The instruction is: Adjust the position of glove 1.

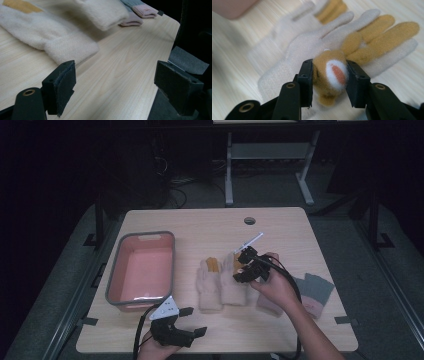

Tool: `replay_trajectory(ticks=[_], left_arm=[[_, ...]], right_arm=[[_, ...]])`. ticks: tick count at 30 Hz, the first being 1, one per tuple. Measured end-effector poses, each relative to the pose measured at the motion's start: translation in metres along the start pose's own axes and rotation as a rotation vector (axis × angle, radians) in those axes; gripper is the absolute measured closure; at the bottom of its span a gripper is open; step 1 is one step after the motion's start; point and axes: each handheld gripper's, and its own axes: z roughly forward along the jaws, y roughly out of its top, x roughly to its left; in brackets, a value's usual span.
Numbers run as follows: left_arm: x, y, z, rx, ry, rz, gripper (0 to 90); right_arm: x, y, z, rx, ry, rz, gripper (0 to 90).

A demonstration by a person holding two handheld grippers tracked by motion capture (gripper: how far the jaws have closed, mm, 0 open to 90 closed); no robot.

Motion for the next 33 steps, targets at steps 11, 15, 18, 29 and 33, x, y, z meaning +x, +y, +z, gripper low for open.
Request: replay_trajectory(ticks=[11, 15, 18, 29, 33], left_arm=[[0.000, 0.001, -0.003, 0.004, -0.002, 0.002, 17.5], [0.000, 0.001, -0.003, -0.001, -0.007, -0.006, 17.5], [0.000, 0.001, -0.003, -0.001, -0.009, -0.010, 17.5], [0.001, 0.000, -0.003, 0.000, -0.013, -0.011, 17.5], [0.000, 0.000, -0.002, 0.001, -0.012, -0.009, 17.5]], right_arm=[[0.031, 0.040, 0.029, 0.022, 0.064, -0.089, 60.3], [0.033, 0.044, 0.040, 0.039, 0.065, -0.097, 60.2], [0.035, 0.047, 0.049, 0.056, 0.075, -0.099, 60.2], [0.032, 0.042, 0.068, 0.092, 0.092, -0.079, 58.1], [0.030, 0.038, 0.071, 0.091, 0.099, -0.069, 53.2]])
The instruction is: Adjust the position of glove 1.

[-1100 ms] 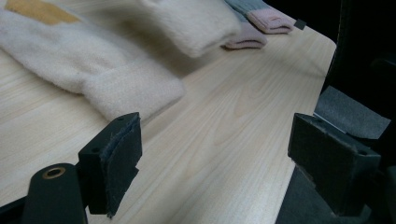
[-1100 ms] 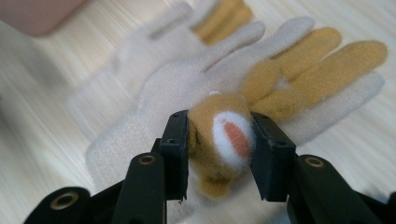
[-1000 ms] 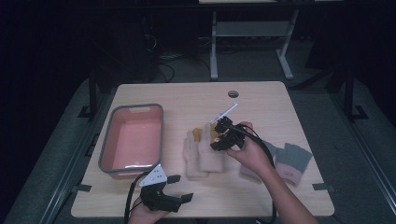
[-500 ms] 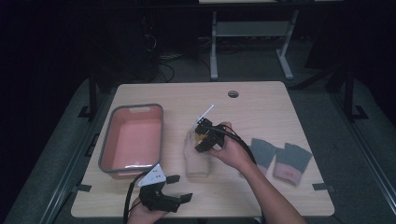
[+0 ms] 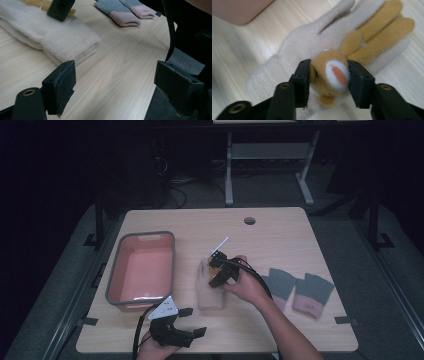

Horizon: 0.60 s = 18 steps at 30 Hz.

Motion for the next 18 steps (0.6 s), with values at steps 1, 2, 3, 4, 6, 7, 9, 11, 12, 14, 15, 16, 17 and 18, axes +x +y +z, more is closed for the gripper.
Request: replay_trajectory(ticks=[1, 2, 3, 4, 6, 7, 9, 11, 12, 14, 15, 16, 17, 18], left_arm=[[0.000, 0.000, 0.000, 0.000, 0.000, 0.000, 17.5], [0.000, 0.000, 0.000, 0.001, 0.000, 0.001, 17.5], [0.000, 0.000, 0.000, 0.000, -0.001, -0.009, 17.5], [0.000, 0.000, 0.001, 0.001, -0.001, -0.010, 17.5], [0.001, 0.000, 0.001, 0.003, -0.004, -0.011, 17.5], [0.000, 0.000, 0.001, 0.002, -0.005, -0.009, 17.5], [0.000, 0.000, 0.001, -0.001, -0.006, -0.007, 17.5], [0.000, 0.000, 0.001, 0.001, -0.006, -0.005, 17.5], [-0.001, 0.000, 0.001, 0.002, -0.006, -0.006, 17.5], [-0.001, 0.000, 0.001, -0.001, -0.006, -0.011, 17.5], [-0.001, 0.000, 0.001, -0.001, -0.006, -0.011, 17.5], [0.000, 0.000, 0.001, 0.000, -0.007, -0.010, 17.5], [0.000, 0.000, 0.001, 0.001, -0.007, -0.010, 17.5], [0.000, 0.000, 0.001, 0.001, -0.006, -0.007, 17.5]], right_arm=[[0.000, 0.000, 0.000, 0.000, 0.000, 0.000, 53.2], [0.000, 0.000, -0.001, -0.010, 0.003, 0.001, 50.6], [0.000, 0.001, -0.004, -0.030, 0.008, 0.005, 47.5], [0.000, 0.003, -0.006, -0.037, 0.013, 0.003, 45.4], [0.002, 0.007, -0.008, -0.051, -0.004, -0.011, 41.7], [0.003, 0.009, -0.009, -0.069, -0.005, -0.015, 40.9], [0.005, 0.013, -0.008, -0.082, -0.004, -0.020, 38.3], [0.008, 0.018, -0.003, -0.074, -0.023, -0.039, 36.8], [0.009, 0.019, 0.000, -0.067, -0.031, -0.045, 37.8], [0.012, 0.023, 0.004, -0.061, -0.039, -0.057, 37.9], [0.013, 0.024, 0.007, -0.055, -0.048, -0.064, 37.4], [0.015, 0.026, 0.009, -0.050, -0.057, -0.067, 36.5], [0.015, 0.027, 0.012, -0.052, -0.068, -0.076, 35.7], [0.016, 0.028, 0.014, -0.050, -0.077, -0.081, 35.4]])
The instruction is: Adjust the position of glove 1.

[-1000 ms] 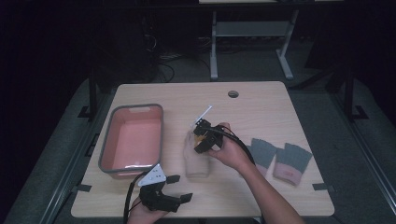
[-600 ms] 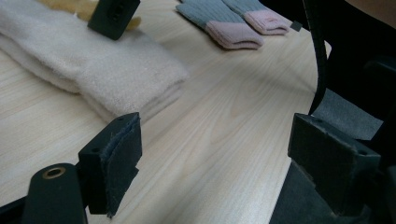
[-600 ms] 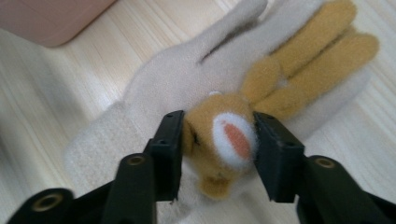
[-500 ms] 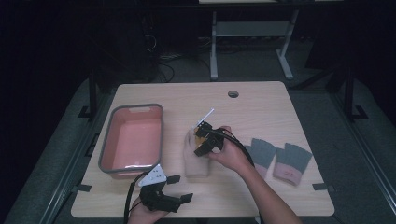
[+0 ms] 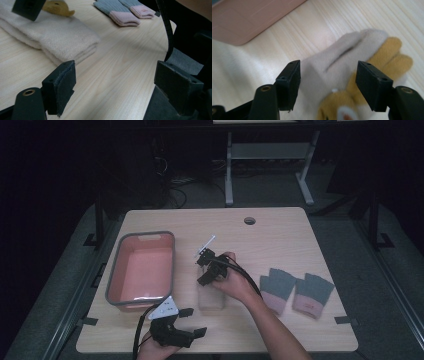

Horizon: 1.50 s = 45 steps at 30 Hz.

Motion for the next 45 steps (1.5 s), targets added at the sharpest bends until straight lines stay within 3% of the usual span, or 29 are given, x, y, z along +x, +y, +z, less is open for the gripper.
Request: replay_trajectory(ticks=[4, 9, 21, 27, 34, 40, 45], left_arm=[[0.000, 0.000, 0.000, 0.001, -0.003, 0.000, 17.5], [0.001, 0.000, 0.000, -0.001, -0.006, -0.012, 17.5], [0.000, 0.000, 0.005, -0.003, -0.020, -0.030, 17.5], [-0.002, 0.001, 0.010, 0.001, -0.039, -0.046, 17.4], [-0.003, 0.007, 0.015, -0.001, -0.039, -0.066, 17.5], [-0.002, 0.018, 0.023, 0.007, -0.034, -0.085, 17.5], [0.003, 0.029, 0.034, 0.006, -0.015, -0.115, 17.4]], right_arm=[[0.004, 0.003, 0.009, 0.017, -0.032, -0.017, 32.7], [0.008, 0.002, 0.020, 0.059, -0.088, -0.085, 32.4], [-0.009, -0.018, 0.009, 0.081, -0.062, -0.079, 37.2], [-0.016, -0.030, 0.003, 0.060, -0.045, -0.064, 36.8], [-0.021, -0.039, -0.017, -0.018, 0.005, 0.016, 34.3], [-0.029, -0.057, -0.042, -0.086, 0.061, 0.120, 33.8], [-0.032, -0.073, -0.056, -0.131, 0.069, 0.178, 33.3]])
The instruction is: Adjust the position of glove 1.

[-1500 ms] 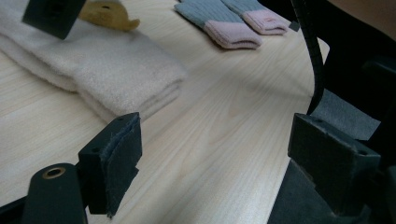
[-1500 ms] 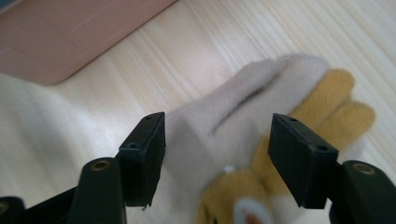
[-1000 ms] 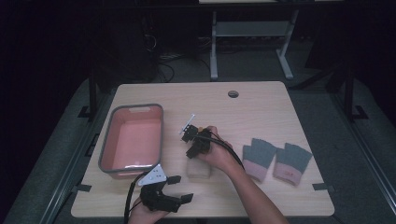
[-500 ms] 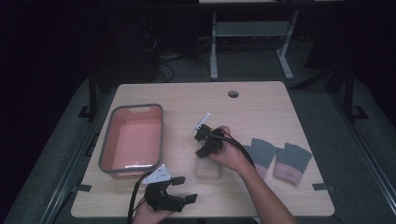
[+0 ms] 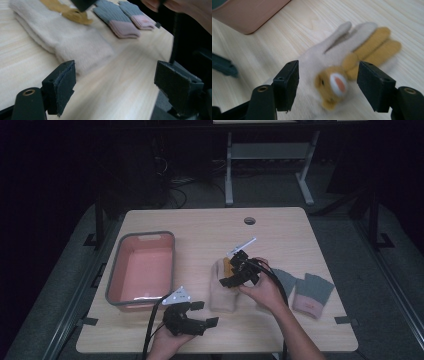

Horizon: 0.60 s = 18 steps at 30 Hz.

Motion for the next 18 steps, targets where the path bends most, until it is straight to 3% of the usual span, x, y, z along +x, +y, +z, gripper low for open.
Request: replay_trajectory(ticks=[2, 9, 18], left_arm=[[0.002, 0.004, 0.005, 0.015, 0.012, -0.001, 16.8], [0.011, 0.016, 0.018, 0.021, 0.014, -0.089, 16.4], [0.024, 0.024, 0.034, 0.059, 0.075, -0.147, 20.2]], right_arm=[[-0.002, -0.006, -0.004, -0.013, 0.007, 0.025, 33.0], [-0.010, -0.030, -0.009, -0.047, 0.035, 0.121, 32.7], [-0.017, -0.049, 0.000, -0.072, 0.084, 0.198, 32.9]])
